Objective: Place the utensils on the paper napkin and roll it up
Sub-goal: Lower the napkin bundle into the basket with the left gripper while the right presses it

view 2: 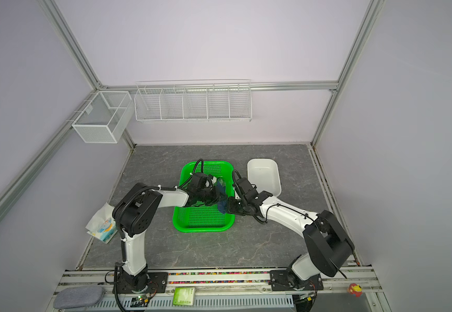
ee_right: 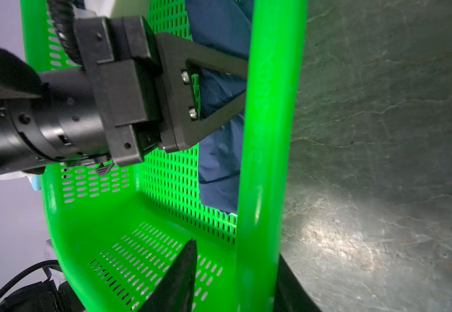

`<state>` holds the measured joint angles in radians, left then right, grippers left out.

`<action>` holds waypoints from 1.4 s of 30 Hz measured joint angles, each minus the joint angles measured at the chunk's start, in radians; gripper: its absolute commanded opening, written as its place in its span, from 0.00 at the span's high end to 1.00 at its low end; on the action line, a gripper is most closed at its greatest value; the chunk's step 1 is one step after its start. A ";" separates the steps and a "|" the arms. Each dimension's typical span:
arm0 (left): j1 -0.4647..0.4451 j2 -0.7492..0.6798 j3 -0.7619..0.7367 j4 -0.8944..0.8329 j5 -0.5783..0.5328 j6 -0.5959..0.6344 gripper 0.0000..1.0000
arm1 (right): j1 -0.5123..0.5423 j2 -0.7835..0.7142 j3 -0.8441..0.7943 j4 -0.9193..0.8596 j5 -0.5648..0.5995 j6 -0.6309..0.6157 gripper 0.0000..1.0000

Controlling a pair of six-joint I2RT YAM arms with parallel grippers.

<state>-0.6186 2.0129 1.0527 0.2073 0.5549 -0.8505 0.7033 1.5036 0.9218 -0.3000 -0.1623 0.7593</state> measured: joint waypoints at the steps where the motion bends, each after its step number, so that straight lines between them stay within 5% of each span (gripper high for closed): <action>1: 0.000 0.000 0.002 -0.004 0.000 0.006 0.92 | 0.000 0.000 0.000 0.000 0.002 0.000 0.57; 25: -0.039 -0.009 0.167 -0.341 -0.111 0.164 0.63 | 0.002 -0.009 0.000 -0.008 0.039 0.000 0.57; 42: -0.037 -0.018 0.124 -0.295 -0.120 0.136 0.90 | 0.005 -0.015 0.000 -0.015 0.043 0.000 0.58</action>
<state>-0.6552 1.9945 1.1770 -0.0875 0.4347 -0.7147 0.7086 1.4887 0.9218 -0.3149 -0.1188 0.7597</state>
